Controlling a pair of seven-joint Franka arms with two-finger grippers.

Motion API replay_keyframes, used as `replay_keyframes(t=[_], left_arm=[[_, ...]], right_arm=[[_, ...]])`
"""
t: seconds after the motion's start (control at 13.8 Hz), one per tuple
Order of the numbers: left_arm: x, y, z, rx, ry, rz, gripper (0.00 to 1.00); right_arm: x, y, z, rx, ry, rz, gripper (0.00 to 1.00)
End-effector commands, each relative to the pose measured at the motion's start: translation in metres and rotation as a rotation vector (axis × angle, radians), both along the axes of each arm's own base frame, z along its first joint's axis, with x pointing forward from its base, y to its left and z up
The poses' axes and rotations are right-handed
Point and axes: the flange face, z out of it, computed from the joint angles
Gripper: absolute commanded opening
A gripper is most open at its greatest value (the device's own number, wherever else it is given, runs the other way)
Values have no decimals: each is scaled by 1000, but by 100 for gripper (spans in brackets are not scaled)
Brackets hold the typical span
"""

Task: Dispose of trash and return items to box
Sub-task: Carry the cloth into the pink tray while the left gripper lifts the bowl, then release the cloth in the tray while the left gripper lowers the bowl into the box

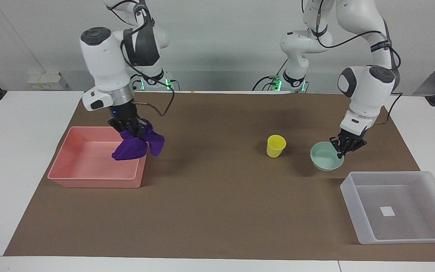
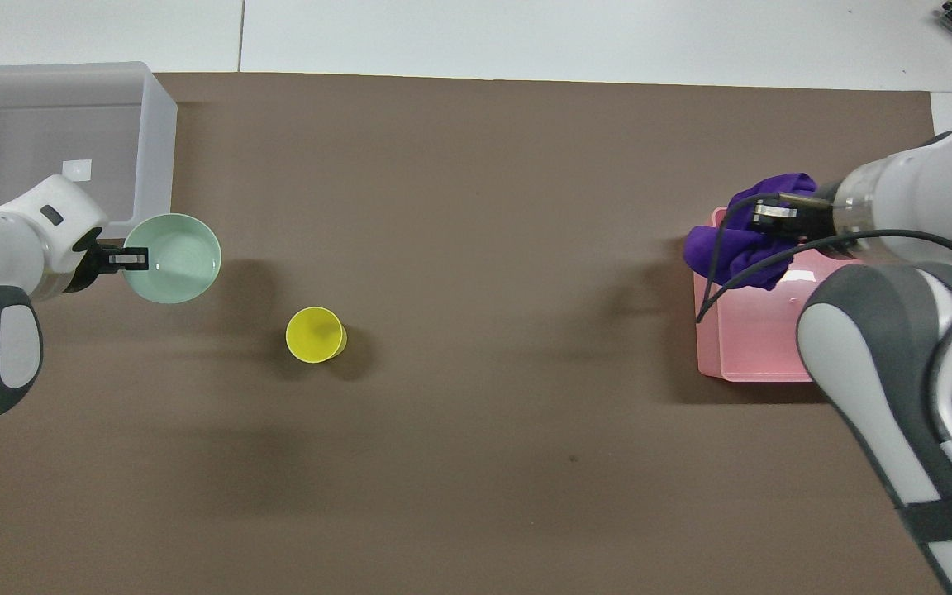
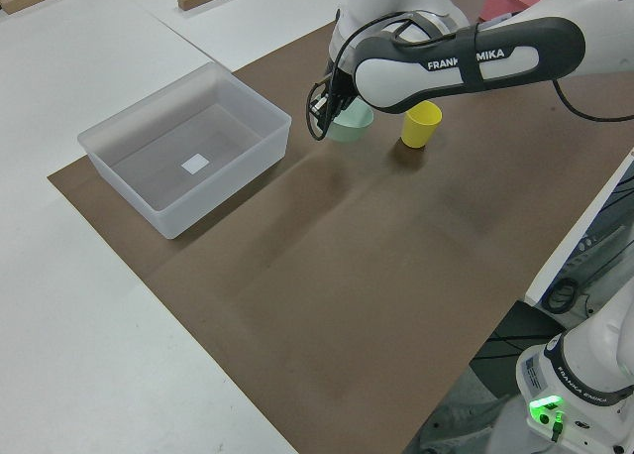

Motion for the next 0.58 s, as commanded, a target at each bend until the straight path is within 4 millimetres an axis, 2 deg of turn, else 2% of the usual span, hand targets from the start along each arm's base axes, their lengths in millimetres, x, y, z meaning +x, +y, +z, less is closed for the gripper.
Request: replay_keyframes(t=[0.0,0.07,0.15,0.29,0.36,0.51], left_arm=[[11,10,27,-18,-10,38,0],[14,24,33,-43,-13,76,0],[18,31,42,-58,-26,94,0],[32,36,52,-58,-54,96,0],[38,52,59,-57,-70,120,0],[54,64,62,-57,-87,137,0]], right_arm=[[-14,-74,-35,-27,5,65,0],[-21,-101,-51,-34,7,84,0],[-26,-118,-68,-40,9,90,0],[-37,-121,-96,-38,22,85,0],[-37,-123,-103,-40,16,80,0],[-31,-124,-127,-37,28,76,4]])
